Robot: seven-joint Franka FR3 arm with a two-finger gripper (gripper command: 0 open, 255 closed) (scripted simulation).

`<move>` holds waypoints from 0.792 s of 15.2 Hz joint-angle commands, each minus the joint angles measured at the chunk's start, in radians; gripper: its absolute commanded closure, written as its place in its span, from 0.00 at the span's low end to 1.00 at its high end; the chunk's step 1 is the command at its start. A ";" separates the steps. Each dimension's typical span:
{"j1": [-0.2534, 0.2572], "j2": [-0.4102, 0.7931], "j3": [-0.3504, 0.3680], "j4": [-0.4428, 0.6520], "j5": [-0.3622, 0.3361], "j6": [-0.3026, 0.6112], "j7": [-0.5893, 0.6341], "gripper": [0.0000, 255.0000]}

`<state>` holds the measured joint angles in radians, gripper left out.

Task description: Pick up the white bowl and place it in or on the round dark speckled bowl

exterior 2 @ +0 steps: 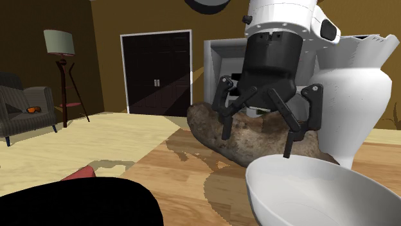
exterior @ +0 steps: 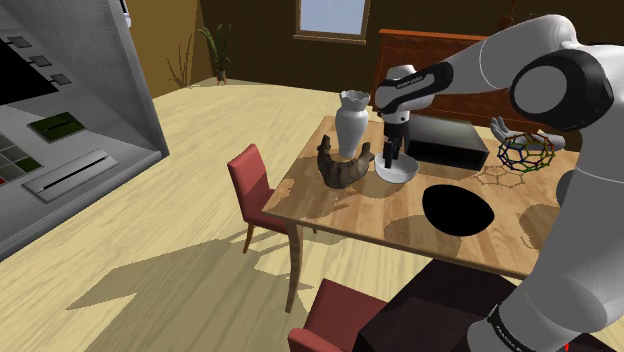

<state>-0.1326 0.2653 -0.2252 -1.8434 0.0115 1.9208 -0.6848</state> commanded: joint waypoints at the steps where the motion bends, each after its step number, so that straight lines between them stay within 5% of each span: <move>1: -0.002 0.007 0.000 -0.019 0.001 0.026 -0.003 0.00; 11: -0.003 0.015 0.000 -0.044 0.003 0.059 -0.005 0.00; 12: -0.003 0.015 0.000 -0.044 0.003 0.059 -0.005 1.00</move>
<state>-0.1353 0.2799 -0.2253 -1.8873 0.0148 1.9794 -0.6895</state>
